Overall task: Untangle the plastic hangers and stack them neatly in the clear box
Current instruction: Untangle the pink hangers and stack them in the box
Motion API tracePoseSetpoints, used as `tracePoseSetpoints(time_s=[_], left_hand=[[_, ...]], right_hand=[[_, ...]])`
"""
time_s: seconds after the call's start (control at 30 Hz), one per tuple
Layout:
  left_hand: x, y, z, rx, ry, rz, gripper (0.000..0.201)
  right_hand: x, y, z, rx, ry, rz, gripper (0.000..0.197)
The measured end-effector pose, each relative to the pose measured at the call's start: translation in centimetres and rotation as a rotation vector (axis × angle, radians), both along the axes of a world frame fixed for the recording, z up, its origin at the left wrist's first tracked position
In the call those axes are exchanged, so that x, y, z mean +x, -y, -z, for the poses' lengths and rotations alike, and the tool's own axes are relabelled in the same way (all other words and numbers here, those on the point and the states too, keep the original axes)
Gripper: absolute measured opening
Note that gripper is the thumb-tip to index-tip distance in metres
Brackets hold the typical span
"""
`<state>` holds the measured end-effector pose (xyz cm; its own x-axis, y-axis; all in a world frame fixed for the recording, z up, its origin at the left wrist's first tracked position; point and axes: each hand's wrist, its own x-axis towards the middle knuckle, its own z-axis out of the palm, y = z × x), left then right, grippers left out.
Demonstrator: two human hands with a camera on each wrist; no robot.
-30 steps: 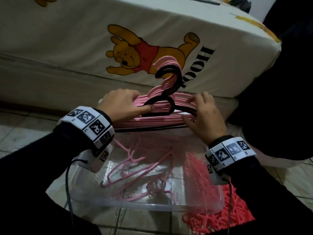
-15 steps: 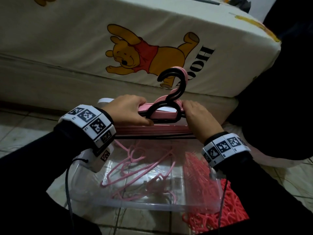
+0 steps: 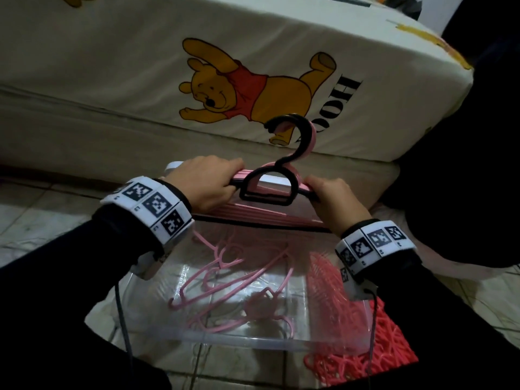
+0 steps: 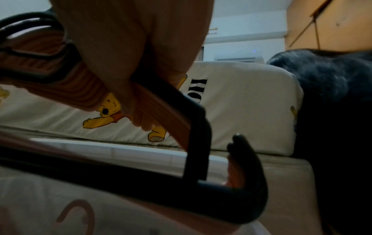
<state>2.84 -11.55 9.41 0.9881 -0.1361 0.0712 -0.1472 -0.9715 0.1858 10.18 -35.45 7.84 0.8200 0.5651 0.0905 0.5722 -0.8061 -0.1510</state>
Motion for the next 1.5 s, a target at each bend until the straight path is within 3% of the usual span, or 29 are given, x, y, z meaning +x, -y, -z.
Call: tracePoseSetpoints(time_s=[0.07,0.17,0.23,0.37,0.53,0.63,0.8,0.87,1.0,1.2,1.5], left_hand=[[-0.1,-0.5,0.2,0.043,0.006,-0.027,0.010],[-0.1,-1.4,0.3,0.037,-0.010,-0.058,0.010],[0.0,-2.1,0.2,0.013,-0.006,-0.076,0.011],[0.2,-2.7,0.3,-0.001,-0.031,-0.117,0.015],[0.2,-3.1,-0.1,0.018,-0.027,-0.116,0.022],[0.1,-3.3,-0.3,0.029,-0.050,-0.130,0.025],[-0.3,-4.5,-0.7,-0.014,-0.047,-0.179,0.032],[-0.5,-5.0,-0.9,-0.081,-0.031,-0.200,0.032],[-0.3,-4.7,-1.1,-0.158,0.000,-0.200,0.033],[0.5,-3.3,-0.5,-0.171,0.034,-0.212,0.036],[1.0,-2.9,-0.1,-0.216,-0.111,-0.132,0.094]], right_hand=[[0.2,0.5,0.2,0.050,-0.069,-0.011,0.027],[0.7,2.2,0.5,0.010,-0.140,0.064,0.060],[1.0,3.1,1.1,-0.035,-0.198,0.109,0.067],[0.9,3.3,3.3,-0.277,-0.280,0.235,0.054],[1.1,2.5,5.0,-0.384,-0.308,0.341,0.051],[1.5,2.1,6.2,-0.301,-0.411,0.385,0.041],[2.5,3.0,7.8,-0.048,-0.791,0.462,0.021],[2.4,3.2,8.7,-0.077,-0.825,0.429,0.025],[1.8,0.6,11.7,-0.437,-0.570,0.172,0.033],[-0.8,-2.2,19.8,-0.562,-0.478,-0.068,0.034],[-2.2,-0.8,24.5,-0.699,-0.568,-0.101,0.033]])
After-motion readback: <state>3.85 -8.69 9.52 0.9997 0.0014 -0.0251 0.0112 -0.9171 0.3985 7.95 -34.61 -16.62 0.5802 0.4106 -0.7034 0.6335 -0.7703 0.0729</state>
